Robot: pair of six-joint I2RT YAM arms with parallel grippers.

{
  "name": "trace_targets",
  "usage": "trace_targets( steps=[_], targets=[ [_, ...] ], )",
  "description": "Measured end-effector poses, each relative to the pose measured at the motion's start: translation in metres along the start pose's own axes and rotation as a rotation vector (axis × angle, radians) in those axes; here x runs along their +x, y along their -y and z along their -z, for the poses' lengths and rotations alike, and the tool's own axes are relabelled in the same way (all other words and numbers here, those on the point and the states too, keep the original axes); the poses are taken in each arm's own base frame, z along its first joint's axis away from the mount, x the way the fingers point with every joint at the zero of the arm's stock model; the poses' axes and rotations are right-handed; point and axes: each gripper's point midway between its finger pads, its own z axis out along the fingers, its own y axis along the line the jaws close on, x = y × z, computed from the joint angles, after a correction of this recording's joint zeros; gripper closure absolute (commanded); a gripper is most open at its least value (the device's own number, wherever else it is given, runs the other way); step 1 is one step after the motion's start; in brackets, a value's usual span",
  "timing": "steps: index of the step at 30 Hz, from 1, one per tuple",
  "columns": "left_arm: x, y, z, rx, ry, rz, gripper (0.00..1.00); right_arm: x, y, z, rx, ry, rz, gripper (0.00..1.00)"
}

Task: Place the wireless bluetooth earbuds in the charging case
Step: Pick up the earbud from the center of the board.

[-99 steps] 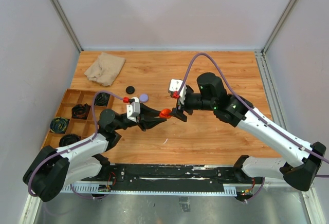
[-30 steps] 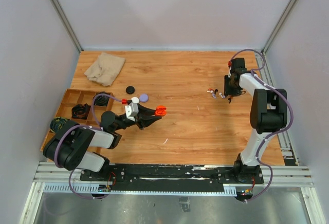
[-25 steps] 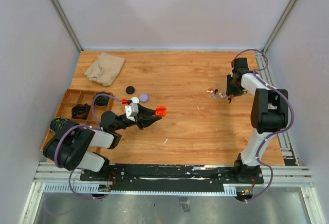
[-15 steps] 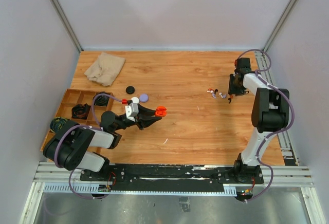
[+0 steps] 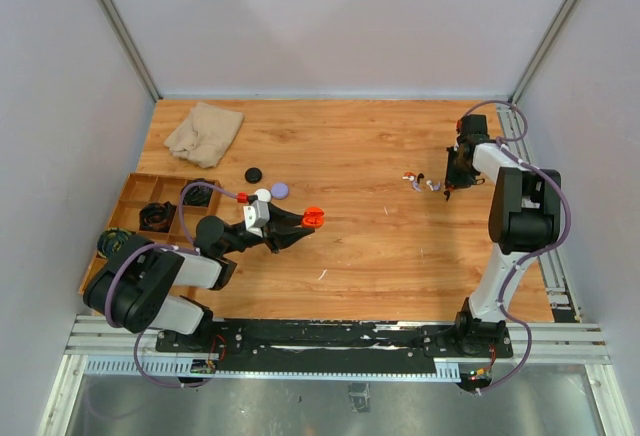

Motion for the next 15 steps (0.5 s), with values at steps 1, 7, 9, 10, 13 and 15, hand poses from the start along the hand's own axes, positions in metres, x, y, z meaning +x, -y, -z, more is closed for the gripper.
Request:
trace_targets(
  steps=[1, 7, 9, 10, 13, 15],
  targets=[
    [0.000, 0.000, 0.000, 0.000, 0.001, -0.001, 1.00, 0.000, 0.000, 0.000, -0.001, -0.001, 0.000, 0.85],
    [-0.003, 0.001, 0.000, 0.001, 0.006, -0.007, 1.00, 0.000, 0.000, 0.001, -0.003, -0.002, 0.001, 0.91],
    [-0.004, 0.001, 0.000, 0.002, 0.008, -0.011, 1.00, 0.002, 0.000, 0.004, -0.002, -0.010, 0.001, 0.90],
    [-0.005, 0.001, 0.000, 0.002, 0.010, -0.013, 1.00, 0.003, 0.000, 0.006, -0.002, -0.012, 0.001, 0.90],
    [-0.008, 0.001, 0.000, 0.003, 0.017, -0.025, 1.00, -0.001, -0.001, 0.019, -0.007, 0.004, 0.004, 0.90],
    [-0.009, 0.001, 0.000, 0.003, 0.019, -0.030, 1.00, -0.006, -0.006, 0.031, -0.023, 0.028, 0.010, 0.90]
  ],
)
